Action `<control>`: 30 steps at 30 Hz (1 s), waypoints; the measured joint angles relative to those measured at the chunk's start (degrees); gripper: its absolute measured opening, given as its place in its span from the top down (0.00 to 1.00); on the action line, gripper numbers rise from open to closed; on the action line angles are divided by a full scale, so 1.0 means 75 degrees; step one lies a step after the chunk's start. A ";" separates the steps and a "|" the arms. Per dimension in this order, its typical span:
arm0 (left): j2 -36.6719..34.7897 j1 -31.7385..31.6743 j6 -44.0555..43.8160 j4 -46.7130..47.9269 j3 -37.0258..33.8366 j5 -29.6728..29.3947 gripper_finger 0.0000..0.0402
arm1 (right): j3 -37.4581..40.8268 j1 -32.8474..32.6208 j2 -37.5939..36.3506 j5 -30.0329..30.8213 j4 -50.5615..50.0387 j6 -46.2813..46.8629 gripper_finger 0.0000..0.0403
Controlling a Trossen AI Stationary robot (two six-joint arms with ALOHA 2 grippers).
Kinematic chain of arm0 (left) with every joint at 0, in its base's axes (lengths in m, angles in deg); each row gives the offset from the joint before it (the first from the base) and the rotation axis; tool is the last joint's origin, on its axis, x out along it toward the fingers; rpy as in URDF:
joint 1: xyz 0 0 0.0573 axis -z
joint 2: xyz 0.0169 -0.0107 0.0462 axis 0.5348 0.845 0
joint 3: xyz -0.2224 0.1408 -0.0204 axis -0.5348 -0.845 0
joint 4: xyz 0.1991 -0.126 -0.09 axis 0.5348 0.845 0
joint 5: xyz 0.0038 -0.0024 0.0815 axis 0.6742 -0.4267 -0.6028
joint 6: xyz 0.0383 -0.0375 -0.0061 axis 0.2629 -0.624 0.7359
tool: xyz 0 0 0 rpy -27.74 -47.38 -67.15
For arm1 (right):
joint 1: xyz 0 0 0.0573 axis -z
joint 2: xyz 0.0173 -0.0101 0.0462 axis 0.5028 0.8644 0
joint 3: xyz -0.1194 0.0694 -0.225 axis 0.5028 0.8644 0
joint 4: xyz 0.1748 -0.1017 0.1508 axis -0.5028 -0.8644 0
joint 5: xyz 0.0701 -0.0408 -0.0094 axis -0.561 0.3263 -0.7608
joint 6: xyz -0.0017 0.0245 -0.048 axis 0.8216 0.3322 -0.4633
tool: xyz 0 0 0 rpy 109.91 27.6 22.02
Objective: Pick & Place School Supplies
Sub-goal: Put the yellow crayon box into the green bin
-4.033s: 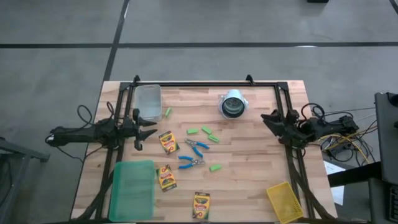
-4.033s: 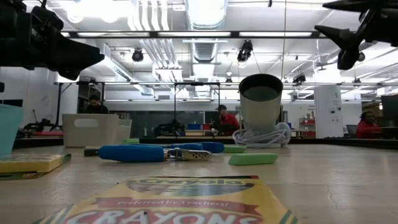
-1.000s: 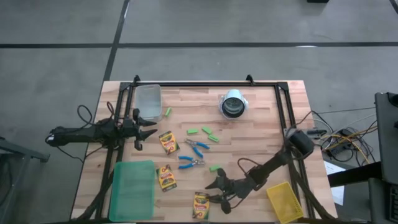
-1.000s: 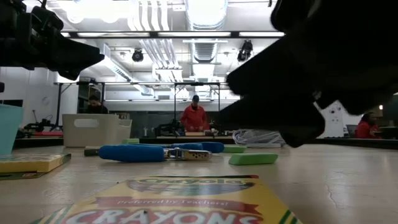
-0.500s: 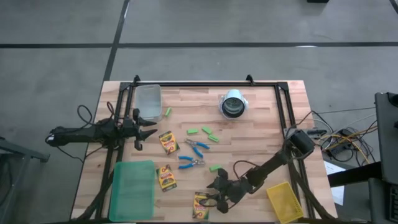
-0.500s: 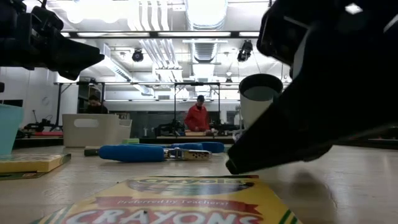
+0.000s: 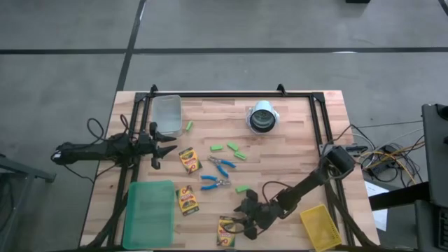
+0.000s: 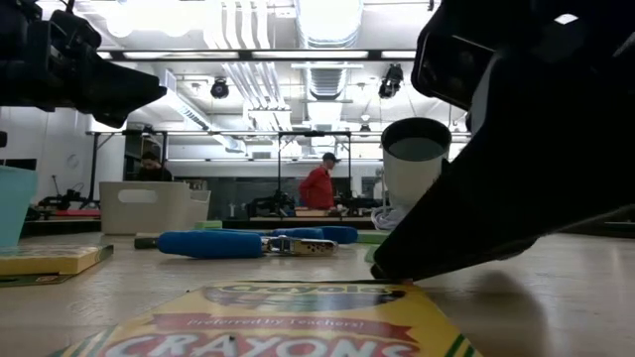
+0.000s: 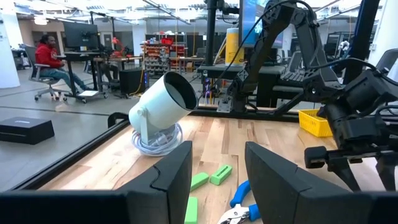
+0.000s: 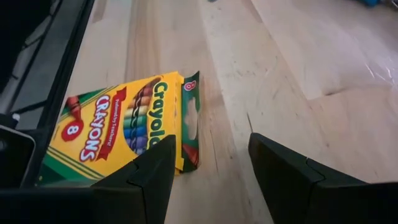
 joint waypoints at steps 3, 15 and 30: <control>0.0000 0.0002 0.0000 0.0000 -0.0003 0.0002 0.62 | -0.0012 0.0000 -0.0011 0.0013 -0.0150 0.0344 0.50; 0.0000 0.0000 0.0000 0.0000 0.0000 0.0000 0.62 | -0.0261 -0.0041 -0.0002 0.0180 -0.0672 -0.1100 0.50; 0.0000 0.0001 0.0000 0.0000 0.0000 0.0001 0.62 | -0.0595 -0.0047 0.0038 -0.0082 -0.0745 -0.2443 0.50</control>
